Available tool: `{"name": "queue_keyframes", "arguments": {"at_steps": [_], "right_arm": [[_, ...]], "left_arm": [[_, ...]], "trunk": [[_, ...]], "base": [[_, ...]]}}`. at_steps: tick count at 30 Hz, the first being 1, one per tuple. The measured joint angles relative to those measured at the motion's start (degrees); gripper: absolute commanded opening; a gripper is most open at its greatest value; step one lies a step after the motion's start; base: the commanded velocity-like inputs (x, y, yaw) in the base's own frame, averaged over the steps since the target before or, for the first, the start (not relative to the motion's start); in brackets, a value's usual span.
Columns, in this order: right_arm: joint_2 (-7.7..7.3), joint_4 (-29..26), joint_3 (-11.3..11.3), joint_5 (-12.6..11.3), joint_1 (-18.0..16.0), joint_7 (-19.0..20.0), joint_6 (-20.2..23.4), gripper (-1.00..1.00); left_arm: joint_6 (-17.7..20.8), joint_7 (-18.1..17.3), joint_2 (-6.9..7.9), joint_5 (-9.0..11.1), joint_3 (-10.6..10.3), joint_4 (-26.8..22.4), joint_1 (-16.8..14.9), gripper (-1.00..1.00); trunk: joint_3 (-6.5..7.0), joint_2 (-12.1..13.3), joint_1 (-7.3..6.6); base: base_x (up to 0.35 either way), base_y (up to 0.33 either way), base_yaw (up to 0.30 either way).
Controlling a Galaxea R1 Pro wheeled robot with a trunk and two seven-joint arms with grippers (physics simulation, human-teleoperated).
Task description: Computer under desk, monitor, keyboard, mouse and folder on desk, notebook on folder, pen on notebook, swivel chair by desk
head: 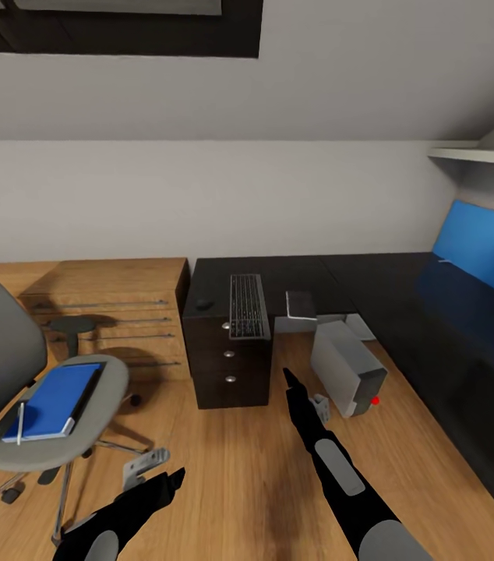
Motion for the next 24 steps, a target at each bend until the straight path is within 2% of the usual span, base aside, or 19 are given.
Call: {"name": "queue_keyframes", "arguments": {"at_steps": [11, 13, 14, 17, 24], "right_arm": [[0.00, 0.0, 0.0, 0.0, 0.0, -0.1, 0.1, 1.00], [-0.02, -0.1, 0.0, 0.0, 0.1, -0.1, 0.1, 1.00], [-0.04, -0.1, 0.0, 0.0, 0.1, -0.1, 0.1, 1.00], [-0.02, -0.1, 0.0, 0.0, 0.1, -0.1, 0.2, 1.00], [-0.08, -0.1, 0.0, 0.0, 0.1, -0.2, 0.2, 1.00]], "left_arm": [[0.0, 0.0, 0.02, 0.0, 0.4, -0.1, 0.0, 1.00], [-0.1, 0.0, 0.05, 0.0, 1.6, -0.1, 0.0, 1.00], [0.0, -0.1, 0.05, -0.1, 3.1, -0.1, 0.0, 1.00], [0.1, -0.1, 0.03, 0.0, 5.9, -0.1, 0.0, 1.00], [0.1, -0.1, 0.03, 0.0, 8.0, -0.1, 0.0, 1.00]], "trunk": [[-1.98, -4.4, 2.42], [-2.34, -5.2, 2.86], [-2.51, -5.6, 3.08], [-3.05, -6.8, 3.74], [-4.31, -9.6, 5.27]], "base": [[0.000, 0.000, 0.000], [0.000, 0.000, 0.000], [0.000, 0.000, 0.000], [0.000, 0.000, 0.000], [0.000, 0.000, 0.000]]}}
